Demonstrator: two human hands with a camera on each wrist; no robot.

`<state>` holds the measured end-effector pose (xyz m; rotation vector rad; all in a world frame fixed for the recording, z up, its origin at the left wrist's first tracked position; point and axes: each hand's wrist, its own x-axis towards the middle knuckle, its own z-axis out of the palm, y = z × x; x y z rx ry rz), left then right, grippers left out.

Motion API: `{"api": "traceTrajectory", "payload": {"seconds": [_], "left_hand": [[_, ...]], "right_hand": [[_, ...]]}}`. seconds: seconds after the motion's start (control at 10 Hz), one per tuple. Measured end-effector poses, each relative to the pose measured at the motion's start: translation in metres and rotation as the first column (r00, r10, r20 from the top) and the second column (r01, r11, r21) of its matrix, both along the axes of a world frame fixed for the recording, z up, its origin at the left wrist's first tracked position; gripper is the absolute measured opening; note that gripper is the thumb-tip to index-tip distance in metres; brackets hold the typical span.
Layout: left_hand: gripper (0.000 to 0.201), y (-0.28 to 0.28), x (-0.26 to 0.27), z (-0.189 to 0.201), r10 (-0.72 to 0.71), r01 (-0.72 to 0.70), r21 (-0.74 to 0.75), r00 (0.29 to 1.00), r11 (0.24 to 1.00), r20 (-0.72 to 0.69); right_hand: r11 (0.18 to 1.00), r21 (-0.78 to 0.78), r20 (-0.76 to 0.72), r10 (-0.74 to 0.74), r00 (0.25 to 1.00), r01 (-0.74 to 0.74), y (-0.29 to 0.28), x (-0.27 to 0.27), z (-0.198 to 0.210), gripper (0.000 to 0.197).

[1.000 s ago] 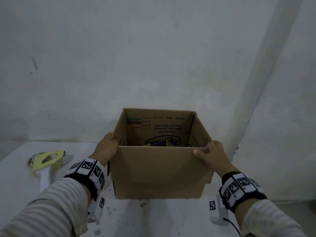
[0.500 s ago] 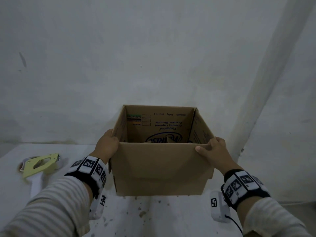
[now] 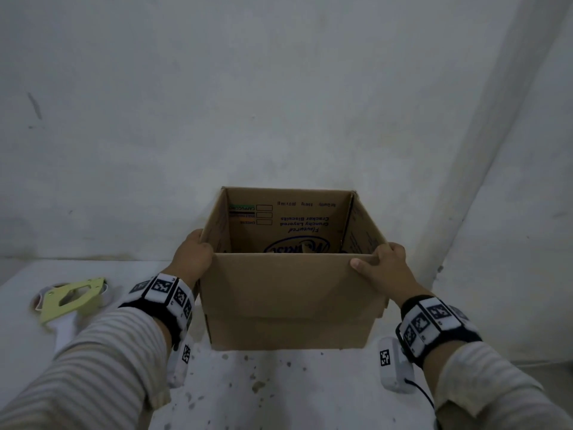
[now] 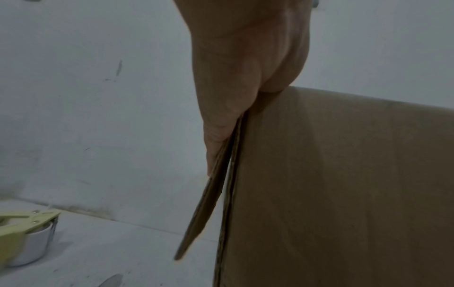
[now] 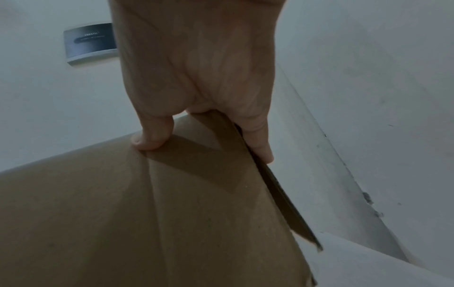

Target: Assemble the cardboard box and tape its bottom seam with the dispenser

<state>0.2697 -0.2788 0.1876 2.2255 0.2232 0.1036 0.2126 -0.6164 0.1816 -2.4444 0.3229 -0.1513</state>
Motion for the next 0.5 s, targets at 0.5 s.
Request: {"api": "traceTrajectory", "payload": {"seconds": [0.5], "left_hand": [[0.068, 0.016, -0.079, -0.013, 0.116, -0.180, 0.291, 0.968, 0.940, 0.224]], "right_hand": [[0.994, 0.029, 0.170, -0.113, 0.979, 0.110, 0.034, -0.064, 0.029, 0.057]]}}
